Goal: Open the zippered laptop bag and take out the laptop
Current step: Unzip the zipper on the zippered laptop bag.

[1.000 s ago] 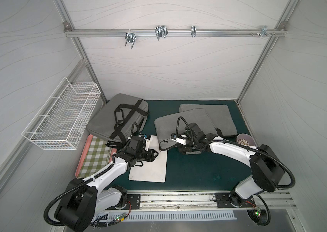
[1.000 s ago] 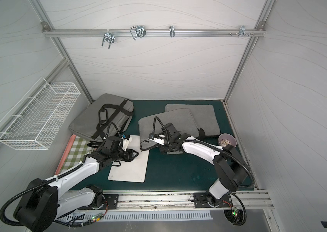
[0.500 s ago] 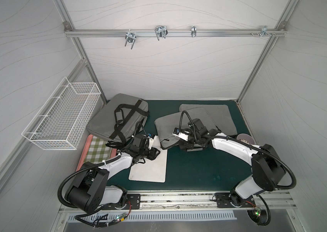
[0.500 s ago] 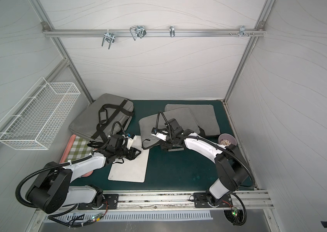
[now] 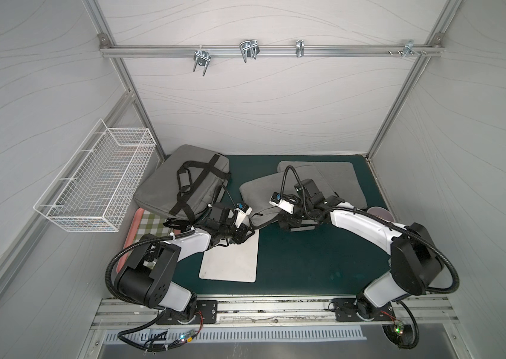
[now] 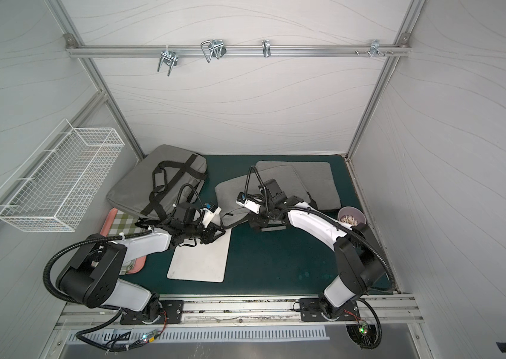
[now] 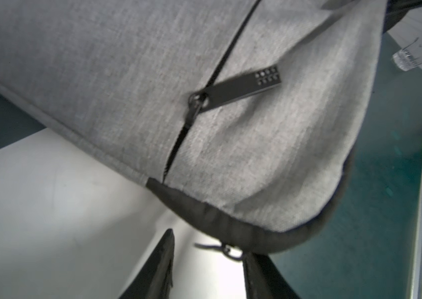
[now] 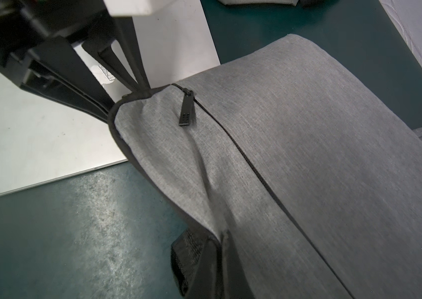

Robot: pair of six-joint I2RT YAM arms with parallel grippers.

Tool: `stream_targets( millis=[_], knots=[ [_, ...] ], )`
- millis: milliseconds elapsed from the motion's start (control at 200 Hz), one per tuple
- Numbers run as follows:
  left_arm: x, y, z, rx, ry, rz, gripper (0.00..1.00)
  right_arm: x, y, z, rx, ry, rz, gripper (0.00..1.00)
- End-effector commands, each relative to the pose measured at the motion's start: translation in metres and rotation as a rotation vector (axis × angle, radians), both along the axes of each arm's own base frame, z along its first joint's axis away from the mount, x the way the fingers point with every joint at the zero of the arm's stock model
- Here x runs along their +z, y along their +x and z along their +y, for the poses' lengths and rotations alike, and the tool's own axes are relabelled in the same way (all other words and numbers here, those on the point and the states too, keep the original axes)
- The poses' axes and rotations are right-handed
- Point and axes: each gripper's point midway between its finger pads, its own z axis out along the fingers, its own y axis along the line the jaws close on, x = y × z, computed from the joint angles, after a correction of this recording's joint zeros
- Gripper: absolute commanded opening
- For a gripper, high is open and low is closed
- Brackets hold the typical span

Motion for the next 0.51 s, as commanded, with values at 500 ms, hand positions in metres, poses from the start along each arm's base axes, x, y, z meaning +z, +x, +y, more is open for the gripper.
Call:
stream_targets(
  millis=[500],
  knots=[
    [0.050,0.019,-0.016,-0.167,-0.197,-0.093,0.21,0.031,0.020,0.007,-0.032,0.112,-0.012,0.00]
  ],
)
